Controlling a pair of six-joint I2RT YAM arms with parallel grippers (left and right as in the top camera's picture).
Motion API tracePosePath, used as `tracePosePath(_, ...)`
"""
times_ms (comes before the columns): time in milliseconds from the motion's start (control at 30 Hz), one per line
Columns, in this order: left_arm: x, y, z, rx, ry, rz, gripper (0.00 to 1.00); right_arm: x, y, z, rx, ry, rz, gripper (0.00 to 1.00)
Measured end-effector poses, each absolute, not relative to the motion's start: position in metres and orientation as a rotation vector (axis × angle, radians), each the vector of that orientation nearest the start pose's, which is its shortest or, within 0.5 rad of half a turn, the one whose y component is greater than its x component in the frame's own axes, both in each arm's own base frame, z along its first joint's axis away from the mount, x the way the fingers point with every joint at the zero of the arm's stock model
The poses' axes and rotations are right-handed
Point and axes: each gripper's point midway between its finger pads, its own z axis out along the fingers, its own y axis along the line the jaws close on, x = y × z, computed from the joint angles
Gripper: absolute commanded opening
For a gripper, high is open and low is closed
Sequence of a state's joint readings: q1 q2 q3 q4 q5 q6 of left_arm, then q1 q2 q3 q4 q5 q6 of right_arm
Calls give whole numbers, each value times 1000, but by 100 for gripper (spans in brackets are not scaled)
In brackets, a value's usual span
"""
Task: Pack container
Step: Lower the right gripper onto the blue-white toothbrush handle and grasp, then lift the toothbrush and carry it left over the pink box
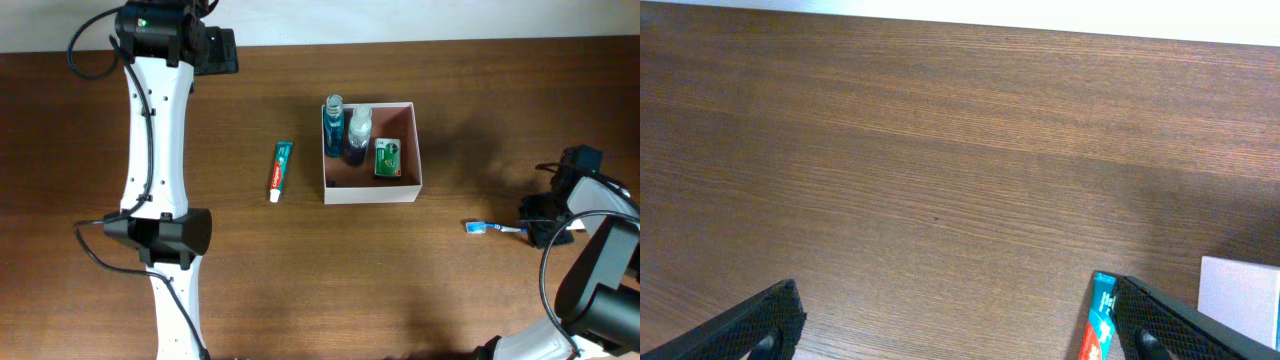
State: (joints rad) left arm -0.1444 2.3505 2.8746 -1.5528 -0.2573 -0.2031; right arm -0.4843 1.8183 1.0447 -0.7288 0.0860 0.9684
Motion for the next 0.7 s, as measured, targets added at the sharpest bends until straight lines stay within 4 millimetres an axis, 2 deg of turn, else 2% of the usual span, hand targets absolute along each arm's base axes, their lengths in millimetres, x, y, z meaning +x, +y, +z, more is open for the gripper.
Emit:
tracePosePath(67,513,-30,270,-167,2554,203,99,274,-161,-4,2033,2281,-106,21)
tracePosePath(200,513,-30,270,-167,2554,204,99,273,-161,-4,2032,2287,-117,10)
tracePosePath(467,513,-30,270,-167,2555,204,99,274,-159,-4,2037,2287,-92,4)
tracePosePath(700,513,-30,270,-167,2554,203,99,290,-141,-1,2012,2328,128,4)
